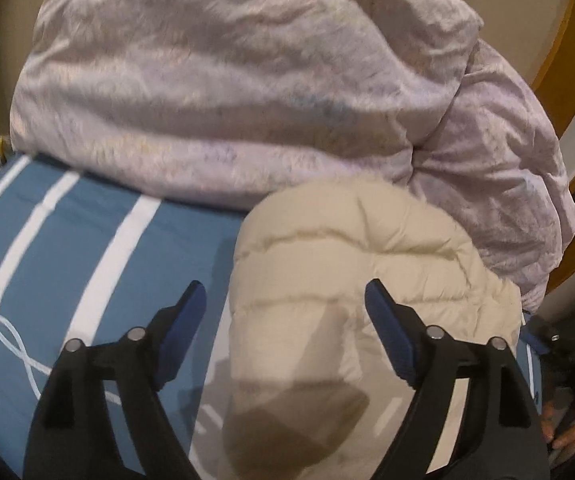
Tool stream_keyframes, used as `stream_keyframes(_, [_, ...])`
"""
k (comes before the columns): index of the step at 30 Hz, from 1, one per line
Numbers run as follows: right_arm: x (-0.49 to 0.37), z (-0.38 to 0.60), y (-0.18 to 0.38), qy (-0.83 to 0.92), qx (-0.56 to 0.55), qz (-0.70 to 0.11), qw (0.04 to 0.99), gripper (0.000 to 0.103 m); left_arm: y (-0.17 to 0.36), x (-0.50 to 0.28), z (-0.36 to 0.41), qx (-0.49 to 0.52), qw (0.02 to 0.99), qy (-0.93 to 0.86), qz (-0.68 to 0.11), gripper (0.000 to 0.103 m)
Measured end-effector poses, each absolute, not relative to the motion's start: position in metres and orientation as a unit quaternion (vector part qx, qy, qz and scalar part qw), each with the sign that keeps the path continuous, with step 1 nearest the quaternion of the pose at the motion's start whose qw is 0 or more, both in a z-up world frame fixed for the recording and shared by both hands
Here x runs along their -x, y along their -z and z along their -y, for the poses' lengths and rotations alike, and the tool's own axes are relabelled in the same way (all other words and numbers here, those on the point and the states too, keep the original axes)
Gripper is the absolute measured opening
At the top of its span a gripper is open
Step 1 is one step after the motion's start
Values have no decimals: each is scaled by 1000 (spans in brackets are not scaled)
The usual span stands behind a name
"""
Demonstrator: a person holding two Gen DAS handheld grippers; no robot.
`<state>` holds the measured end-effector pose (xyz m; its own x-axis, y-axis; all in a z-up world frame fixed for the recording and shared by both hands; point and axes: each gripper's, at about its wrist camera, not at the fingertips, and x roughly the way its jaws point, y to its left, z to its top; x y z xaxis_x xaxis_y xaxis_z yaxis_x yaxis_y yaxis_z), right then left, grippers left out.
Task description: Fold large clothes
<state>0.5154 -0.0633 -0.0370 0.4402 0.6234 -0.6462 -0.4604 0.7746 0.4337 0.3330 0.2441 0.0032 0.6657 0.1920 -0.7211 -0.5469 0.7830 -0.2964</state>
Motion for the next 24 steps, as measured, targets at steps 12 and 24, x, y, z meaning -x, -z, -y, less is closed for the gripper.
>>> stream_keyframes(12, [-487, -34, 58, -315, 58, -355, 878, 80, 12, -384, -191, 97, 897, -228, -366, 84])
stream_keyframes(24, [-477, -39, 107, -299, 48, -329, 894, 81, 55, -374, -205, 139, 893, -238, -355, 99])
